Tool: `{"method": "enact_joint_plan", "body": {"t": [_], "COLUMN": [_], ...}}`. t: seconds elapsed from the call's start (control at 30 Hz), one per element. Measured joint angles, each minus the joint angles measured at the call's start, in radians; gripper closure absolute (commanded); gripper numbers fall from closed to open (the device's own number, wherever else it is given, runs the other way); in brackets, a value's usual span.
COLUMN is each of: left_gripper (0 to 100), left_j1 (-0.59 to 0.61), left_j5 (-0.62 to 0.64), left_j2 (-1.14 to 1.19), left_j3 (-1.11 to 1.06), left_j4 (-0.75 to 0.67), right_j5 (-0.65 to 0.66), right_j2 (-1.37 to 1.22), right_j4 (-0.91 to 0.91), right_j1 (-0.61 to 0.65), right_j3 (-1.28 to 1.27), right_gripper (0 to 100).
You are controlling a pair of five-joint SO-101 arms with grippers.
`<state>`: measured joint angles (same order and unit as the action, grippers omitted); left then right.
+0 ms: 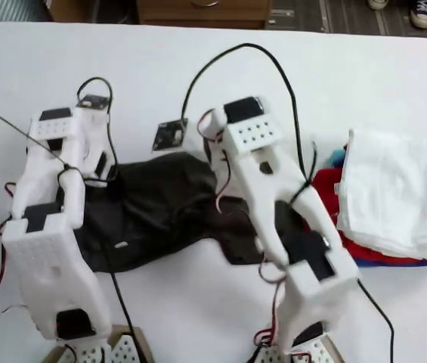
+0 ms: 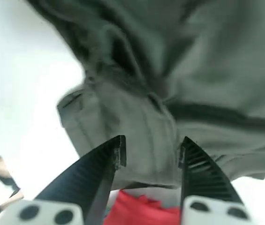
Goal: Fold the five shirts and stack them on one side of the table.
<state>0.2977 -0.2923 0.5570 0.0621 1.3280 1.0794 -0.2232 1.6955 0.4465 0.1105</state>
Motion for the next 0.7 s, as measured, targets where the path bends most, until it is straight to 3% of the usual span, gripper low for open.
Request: {"method": "enact_joint_plan", "body": {"t": [0.17,0.4,0.7], "left_gripper": [73,73,73], "left_j1": [0.0,0.0,0.0], "left_j5": [0.0,0.0,0.0], "left_j2": [0.0,0.0,0.0], "left_j3": [0.0,0.0,0.0], "left_j4": [0.0,0.0,0.0], "right_j5": [0.0,0.0,-0.041], "right_j2": [0.235,0.393,0.344], "right_j4": [-0.018,-0.227,-0.42], "right_j1": [0.064,0.084,0.084], "right_j3": [-0.307,-0.749,-0.879], "right_gripper": [80.7,80.7,80.7]}}
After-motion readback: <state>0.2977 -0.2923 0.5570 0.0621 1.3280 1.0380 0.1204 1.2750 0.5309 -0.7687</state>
